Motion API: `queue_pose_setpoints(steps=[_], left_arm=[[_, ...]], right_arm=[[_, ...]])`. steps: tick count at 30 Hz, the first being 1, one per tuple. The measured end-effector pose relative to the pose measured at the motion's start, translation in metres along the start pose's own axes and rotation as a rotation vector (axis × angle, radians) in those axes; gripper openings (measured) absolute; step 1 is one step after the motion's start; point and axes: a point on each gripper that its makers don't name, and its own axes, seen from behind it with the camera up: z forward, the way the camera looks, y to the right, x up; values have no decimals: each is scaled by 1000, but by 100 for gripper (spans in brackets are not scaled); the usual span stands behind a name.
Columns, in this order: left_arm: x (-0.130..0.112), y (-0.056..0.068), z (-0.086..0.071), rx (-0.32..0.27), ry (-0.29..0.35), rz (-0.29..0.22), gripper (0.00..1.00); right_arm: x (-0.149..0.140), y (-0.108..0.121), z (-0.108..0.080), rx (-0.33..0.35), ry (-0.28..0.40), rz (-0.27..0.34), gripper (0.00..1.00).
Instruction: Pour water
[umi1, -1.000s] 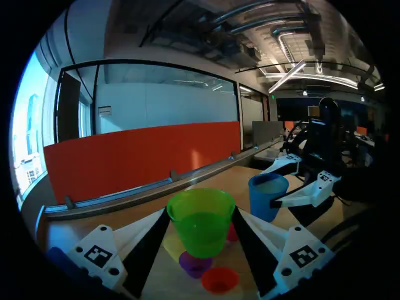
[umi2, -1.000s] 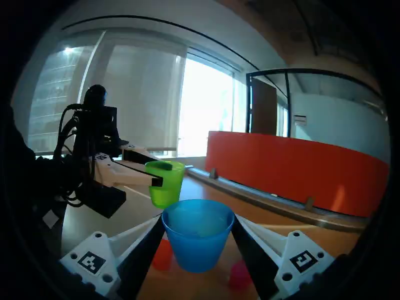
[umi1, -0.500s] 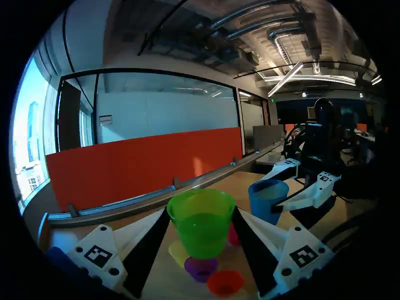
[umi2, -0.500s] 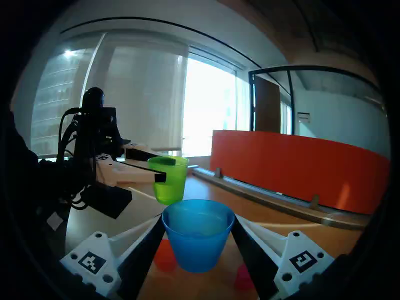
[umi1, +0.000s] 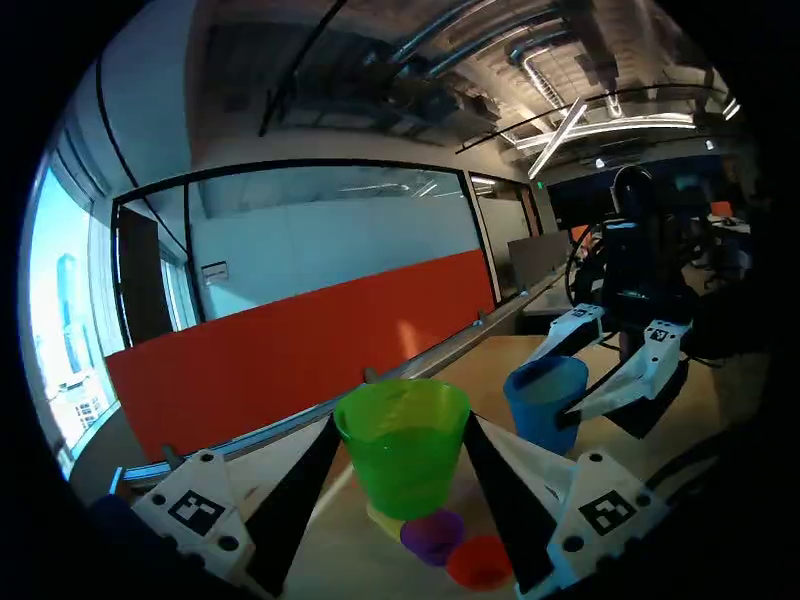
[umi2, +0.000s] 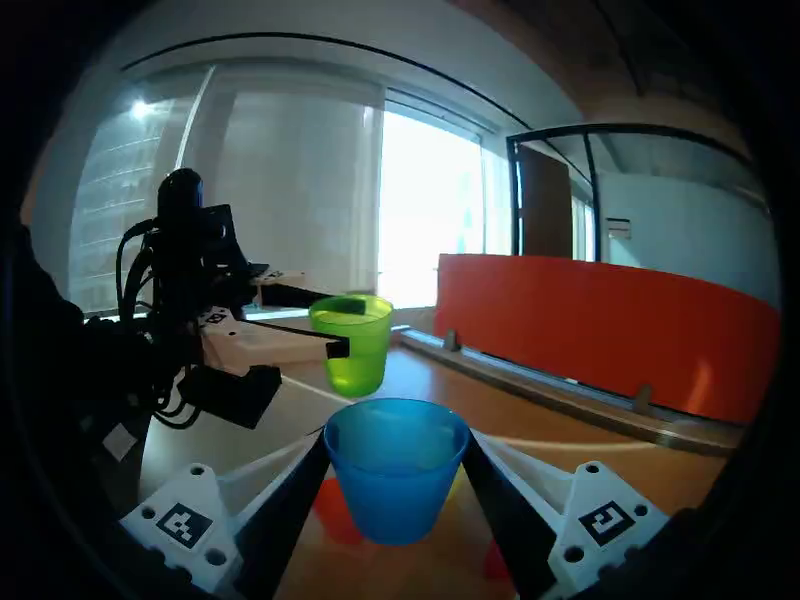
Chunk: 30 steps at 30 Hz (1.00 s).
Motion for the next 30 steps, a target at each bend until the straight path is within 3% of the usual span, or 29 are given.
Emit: queue_pose_setpoints(steps=[30], left_arm=[[26,10,-3,20,44,187,87]], right_arm=[[-13,-25,5,60,-7,5,91]])
